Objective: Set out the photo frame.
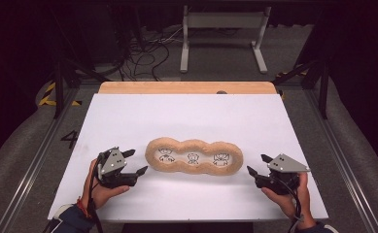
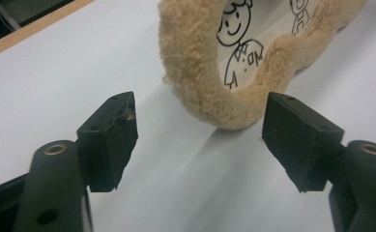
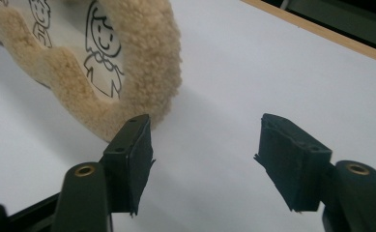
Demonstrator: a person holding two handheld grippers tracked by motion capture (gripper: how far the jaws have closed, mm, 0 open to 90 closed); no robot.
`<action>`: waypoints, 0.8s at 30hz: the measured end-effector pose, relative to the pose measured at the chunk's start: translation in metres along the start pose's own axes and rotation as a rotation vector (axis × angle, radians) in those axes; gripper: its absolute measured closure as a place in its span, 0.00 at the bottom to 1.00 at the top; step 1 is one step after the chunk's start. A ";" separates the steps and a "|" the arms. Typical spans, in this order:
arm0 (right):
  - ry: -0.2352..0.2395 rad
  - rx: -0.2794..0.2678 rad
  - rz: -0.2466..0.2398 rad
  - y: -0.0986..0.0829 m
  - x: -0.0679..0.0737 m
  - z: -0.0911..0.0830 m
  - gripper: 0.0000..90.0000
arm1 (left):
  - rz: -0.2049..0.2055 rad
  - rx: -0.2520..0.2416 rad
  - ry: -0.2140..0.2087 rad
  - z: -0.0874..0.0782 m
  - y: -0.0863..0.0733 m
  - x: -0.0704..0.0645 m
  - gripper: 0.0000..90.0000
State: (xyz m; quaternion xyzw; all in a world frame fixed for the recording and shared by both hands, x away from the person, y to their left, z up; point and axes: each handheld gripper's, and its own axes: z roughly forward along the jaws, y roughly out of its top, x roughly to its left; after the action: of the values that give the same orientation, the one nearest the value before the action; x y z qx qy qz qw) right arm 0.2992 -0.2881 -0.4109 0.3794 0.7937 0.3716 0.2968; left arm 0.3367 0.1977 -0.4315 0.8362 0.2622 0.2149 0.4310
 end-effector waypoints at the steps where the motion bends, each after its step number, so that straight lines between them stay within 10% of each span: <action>1: -0.002 0.002 0.000 -0.001 -0.001 0.000 0.38 | -0.005 0.006 0.003 -0.002 -0.003 0.001 0.28; 24: -0.065 0.075 0.038 -0.039 -0.014 -0.003 0.14 | -0.018 0.090 0.028 -0.023 -0.043 0.011 0.16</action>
State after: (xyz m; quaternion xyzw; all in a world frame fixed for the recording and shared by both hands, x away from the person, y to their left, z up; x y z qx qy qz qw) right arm 0.2895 -0.3176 -0.4379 0.4170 0.7898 0.3346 0.3008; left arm 0.3208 0.2398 -0.4535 0.8494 0.2850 0.2107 0.3909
